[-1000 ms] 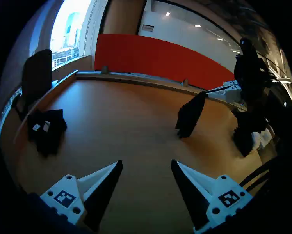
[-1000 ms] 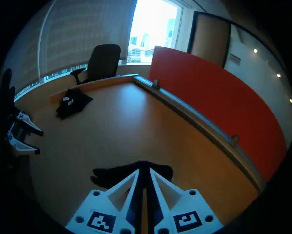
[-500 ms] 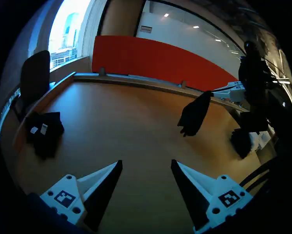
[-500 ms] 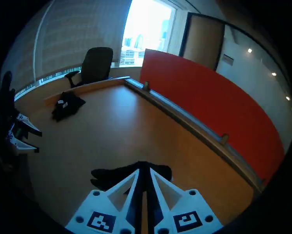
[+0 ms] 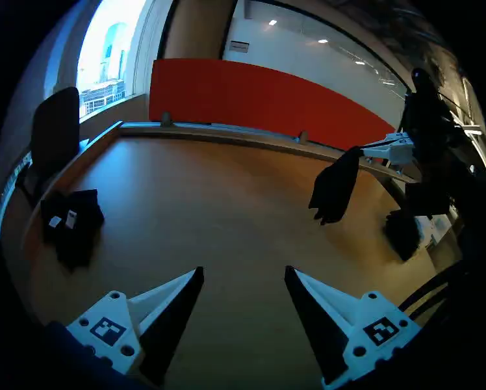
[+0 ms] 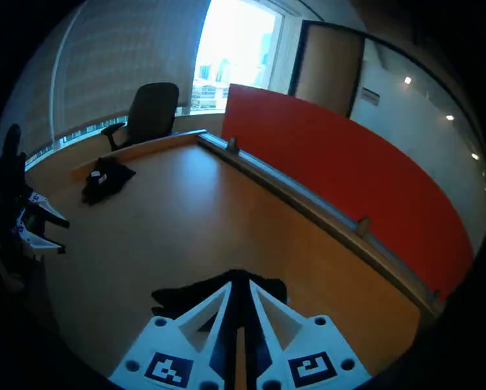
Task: Fold towel
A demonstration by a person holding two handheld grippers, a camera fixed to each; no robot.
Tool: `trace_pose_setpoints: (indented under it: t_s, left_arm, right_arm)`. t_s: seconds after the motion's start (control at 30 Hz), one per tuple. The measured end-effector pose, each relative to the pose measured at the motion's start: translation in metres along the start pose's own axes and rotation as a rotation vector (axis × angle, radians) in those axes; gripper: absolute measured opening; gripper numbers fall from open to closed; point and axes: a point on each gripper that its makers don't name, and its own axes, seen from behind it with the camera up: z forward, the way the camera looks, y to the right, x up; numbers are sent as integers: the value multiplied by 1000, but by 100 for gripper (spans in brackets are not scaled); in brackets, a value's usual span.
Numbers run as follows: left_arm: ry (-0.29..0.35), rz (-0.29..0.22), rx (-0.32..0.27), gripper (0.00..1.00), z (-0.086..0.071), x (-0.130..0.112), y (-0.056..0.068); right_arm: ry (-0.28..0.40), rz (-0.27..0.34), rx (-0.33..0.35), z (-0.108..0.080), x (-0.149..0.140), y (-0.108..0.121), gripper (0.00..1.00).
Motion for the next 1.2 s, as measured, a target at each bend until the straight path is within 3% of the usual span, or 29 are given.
trace_pose_setpoints:
  t_s: [0.8,1.2]
  left_arm:
    - [-15,17,-7,92,28,15,18]
    - [-25,37,-3,92,36,18,27]
  right_arm:
    - [-32,63,-135,-74,-61,104,5]
    - [-57,66,-199,-109,-89,154,6]
